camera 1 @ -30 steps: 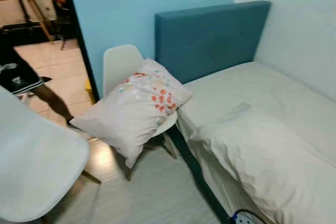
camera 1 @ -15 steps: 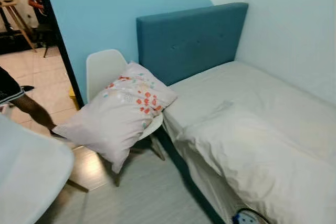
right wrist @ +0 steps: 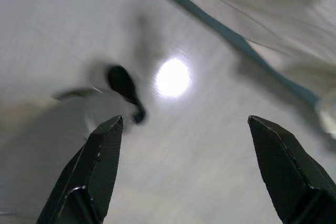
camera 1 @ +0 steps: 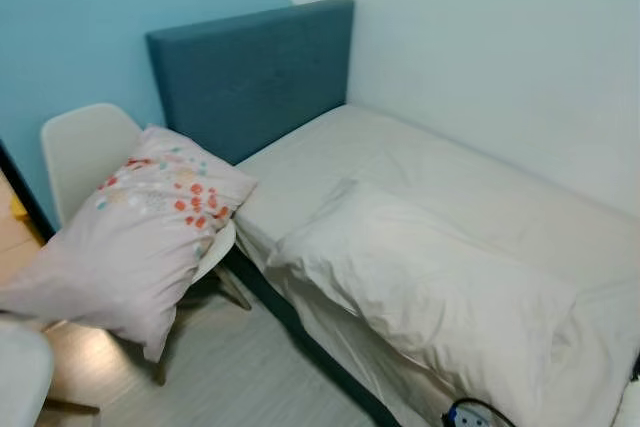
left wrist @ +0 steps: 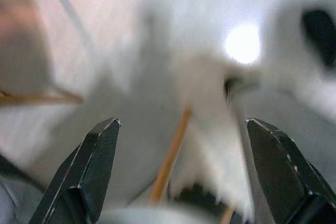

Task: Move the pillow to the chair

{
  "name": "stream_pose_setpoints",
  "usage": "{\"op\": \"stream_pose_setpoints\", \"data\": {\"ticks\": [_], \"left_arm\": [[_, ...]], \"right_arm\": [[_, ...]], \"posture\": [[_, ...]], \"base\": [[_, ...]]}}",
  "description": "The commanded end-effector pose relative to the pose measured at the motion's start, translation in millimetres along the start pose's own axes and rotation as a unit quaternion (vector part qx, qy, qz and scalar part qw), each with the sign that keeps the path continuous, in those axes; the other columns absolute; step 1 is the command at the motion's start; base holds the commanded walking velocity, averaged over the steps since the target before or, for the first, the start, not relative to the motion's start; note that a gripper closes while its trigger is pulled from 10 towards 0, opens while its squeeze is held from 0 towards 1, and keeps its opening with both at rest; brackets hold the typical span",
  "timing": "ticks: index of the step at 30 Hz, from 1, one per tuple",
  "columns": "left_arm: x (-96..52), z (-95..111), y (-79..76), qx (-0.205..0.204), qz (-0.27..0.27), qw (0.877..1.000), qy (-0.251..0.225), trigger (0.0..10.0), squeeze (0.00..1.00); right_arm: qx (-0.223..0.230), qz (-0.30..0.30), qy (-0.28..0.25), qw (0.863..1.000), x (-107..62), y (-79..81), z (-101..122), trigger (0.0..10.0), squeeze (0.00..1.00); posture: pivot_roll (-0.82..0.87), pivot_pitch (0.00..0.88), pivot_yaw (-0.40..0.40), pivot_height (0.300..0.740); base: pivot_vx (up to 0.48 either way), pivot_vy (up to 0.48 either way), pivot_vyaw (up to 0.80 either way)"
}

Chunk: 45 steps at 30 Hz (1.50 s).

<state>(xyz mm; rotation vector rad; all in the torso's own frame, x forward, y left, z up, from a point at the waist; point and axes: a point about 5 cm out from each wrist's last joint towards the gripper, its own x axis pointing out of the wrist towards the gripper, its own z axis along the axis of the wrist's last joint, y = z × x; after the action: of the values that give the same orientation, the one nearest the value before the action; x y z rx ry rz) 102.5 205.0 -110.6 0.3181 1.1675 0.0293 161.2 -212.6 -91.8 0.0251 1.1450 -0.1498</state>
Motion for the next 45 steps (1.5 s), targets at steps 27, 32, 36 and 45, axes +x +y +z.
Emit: {"op": "stream_pose_setpoints", "data": {"ticks": [27, 32, 36, 45], "left_arm": [[1.5, 10, -1.6, 0.020, -0.002, 1.000, -0.009, 10.0, 0.00], [2.0, 14, 9.0, 0.037, 0.046, 0.998, -0.022, 10.0, 0.00], [2.1, 17, 21.0, 0.058, 0.089, 0.994, -0.027, 10.0, 0.00], [1.8, 17, 27.7, 0.091, 0.116, 0.989, -0.027, 10.0, 0.00]], "right_arm": [[-0.015, -0.011, 0.004, 1.000, -0.6, -7.0, -4, 10.0, 0.00], [-0.013, -0.012, 0.001, 1.000, -0.6, -7.0, -3, 10.0, 0.00], [-0.013, -0.012, 0.001, 1.000, -0.6, -6.8, -4, 10.0, 0.00], [-0.015, -0.013, 0.003, 1.000, -0.7, -6.5, -6, 10.0, 0.00]], "posture": [[-0.09, 0.000, -0.031, 0.740], [-0.09, 0.000, -0.031, 0.740], [-0.09, 0.000, -0.029, 0.740], [-0.09, 0.000, -0.024, 0.740]], "base": [[0.000, 0.000, -0.25], [0.000, 0.000, 0.00], [0.000, 0.000, 0.00], [0.000, 0.000, 0.00]]}}
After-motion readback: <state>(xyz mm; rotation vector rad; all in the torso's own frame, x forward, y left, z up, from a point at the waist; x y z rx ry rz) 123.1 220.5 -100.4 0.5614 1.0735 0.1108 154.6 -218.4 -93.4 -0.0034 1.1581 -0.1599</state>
